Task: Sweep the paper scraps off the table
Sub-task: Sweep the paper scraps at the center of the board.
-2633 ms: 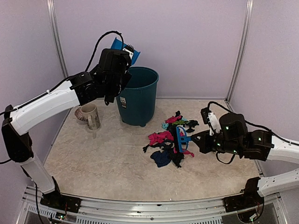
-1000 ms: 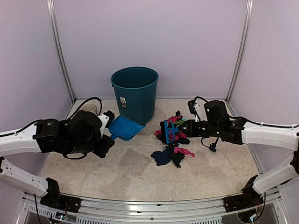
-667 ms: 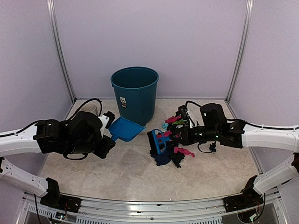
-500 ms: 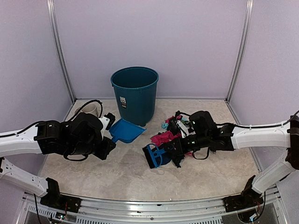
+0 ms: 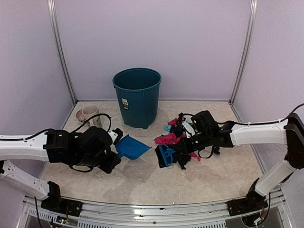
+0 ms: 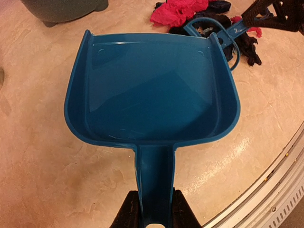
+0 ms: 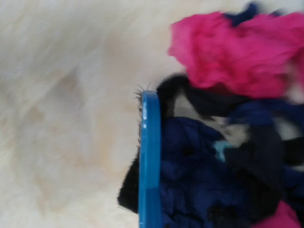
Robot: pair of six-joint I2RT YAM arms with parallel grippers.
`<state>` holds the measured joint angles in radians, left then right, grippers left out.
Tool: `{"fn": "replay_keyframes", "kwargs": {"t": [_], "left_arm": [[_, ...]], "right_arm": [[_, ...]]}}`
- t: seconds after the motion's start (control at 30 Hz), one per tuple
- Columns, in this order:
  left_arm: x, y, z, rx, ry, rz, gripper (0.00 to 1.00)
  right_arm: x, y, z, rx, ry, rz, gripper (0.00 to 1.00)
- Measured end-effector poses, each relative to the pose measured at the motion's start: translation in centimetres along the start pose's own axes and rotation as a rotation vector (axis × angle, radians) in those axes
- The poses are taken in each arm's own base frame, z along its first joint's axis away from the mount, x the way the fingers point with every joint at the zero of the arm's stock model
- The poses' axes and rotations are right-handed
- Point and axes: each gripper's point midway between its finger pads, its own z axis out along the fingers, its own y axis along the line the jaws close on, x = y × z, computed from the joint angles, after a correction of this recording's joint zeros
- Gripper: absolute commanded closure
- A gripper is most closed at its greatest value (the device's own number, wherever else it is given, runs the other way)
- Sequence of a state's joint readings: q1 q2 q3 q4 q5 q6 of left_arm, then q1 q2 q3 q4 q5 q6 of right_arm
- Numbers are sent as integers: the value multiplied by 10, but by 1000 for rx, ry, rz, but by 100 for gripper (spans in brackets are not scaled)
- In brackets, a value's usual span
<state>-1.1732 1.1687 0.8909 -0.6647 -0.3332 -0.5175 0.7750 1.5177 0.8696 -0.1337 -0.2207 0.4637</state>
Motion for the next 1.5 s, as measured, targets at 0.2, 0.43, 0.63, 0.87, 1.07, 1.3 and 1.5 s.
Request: {"fn": "replay_keyframes", "kwargs": {"t": [0.2, 0.43, 0.63, 0.87, 1.07, 1.3, 1.5], "left_arm": [[21, -10, 19, 30, 70, 13, 98], [40, -24, 53, 51, 148, 45, 99], [53, -35, 82, 63, 198, 88, 99], [46, -48, 108, 68, 199, 129, 100], [35, -57, 126, 74, 188, 150, 100], [27, -60, 137, 90, 179, 173, 100], [21, -65, 138, 107, 152, 179, 100]], "right_arm": [[-17, -26, -29, 97, -69, -10, 100], [-15, -32, -48, 133, -83, -14, 100], [-22, -22, -73, 116, -130, -25, 100], [-39, -18, -116, 166, -217, -46, 100], [-49, -39, -154, 344, -277, -51, 100], [-33, -86, -162, 626, -207, -51, 100], [-12, -112, -139, 731, -87, -68, 100]]}}
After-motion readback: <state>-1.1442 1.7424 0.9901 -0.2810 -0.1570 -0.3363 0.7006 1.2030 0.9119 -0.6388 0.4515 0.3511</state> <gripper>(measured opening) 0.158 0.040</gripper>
